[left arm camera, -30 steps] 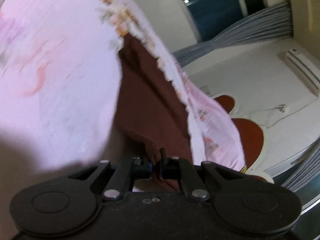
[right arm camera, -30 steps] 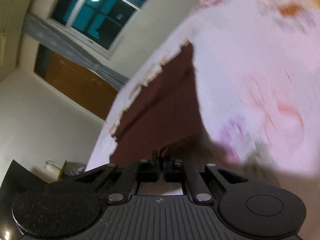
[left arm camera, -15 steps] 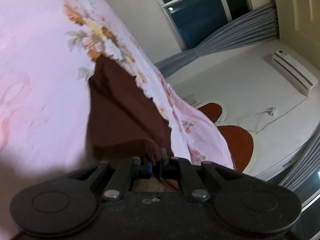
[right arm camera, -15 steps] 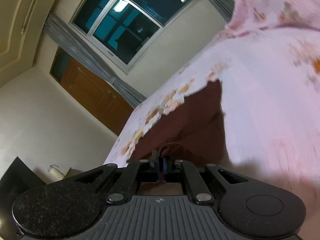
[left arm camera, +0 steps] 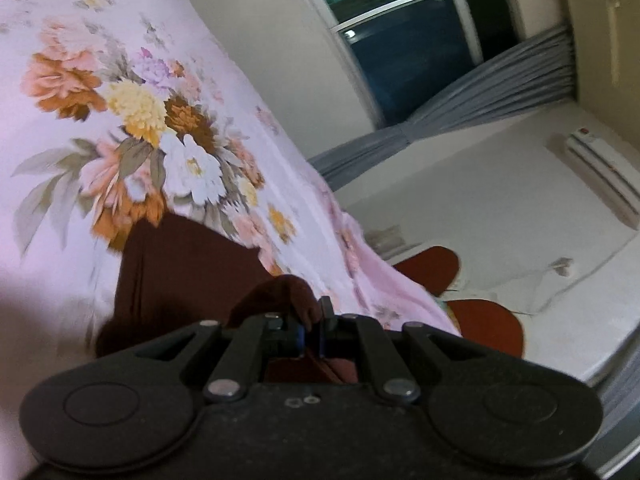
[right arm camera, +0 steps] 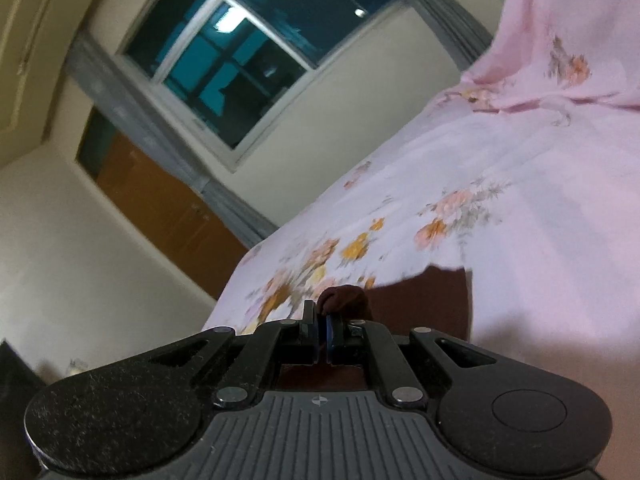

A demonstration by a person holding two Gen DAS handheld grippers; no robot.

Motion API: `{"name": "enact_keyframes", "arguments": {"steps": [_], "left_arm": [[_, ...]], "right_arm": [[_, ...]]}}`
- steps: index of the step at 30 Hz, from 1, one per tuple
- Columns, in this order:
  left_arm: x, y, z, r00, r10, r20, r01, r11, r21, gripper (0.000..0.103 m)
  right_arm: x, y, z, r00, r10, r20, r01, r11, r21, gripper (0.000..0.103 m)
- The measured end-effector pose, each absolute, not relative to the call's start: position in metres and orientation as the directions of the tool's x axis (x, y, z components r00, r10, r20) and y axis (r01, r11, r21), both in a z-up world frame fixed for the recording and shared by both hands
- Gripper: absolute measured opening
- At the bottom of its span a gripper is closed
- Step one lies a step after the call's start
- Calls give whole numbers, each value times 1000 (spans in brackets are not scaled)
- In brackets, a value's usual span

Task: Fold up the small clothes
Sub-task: 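Lift the hem with both tools and fold it toward the collar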

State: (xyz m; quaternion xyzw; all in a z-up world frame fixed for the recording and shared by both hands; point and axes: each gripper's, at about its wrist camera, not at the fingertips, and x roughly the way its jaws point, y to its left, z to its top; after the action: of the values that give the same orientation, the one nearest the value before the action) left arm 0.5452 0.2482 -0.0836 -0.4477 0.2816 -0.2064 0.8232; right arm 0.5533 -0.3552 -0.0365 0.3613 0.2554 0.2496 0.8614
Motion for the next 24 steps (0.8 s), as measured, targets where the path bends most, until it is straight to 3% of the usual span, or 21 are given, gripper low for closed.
{"name": "enact_keyframes", "arguments": {"steps": [10, 24], "left_arm": [[642, 242, -145, 733, -537, -418, -106, 516, -850, 4], [644, 257, -138, 786, -481, -387, -114, 503, -857, 4]], "right_arm": [[670, -350, -108, 703, 580, -412, -104, 657, 747, 3], [692, -335, -124, 692, 593, -411, -107, 648, 754, 3]]}}
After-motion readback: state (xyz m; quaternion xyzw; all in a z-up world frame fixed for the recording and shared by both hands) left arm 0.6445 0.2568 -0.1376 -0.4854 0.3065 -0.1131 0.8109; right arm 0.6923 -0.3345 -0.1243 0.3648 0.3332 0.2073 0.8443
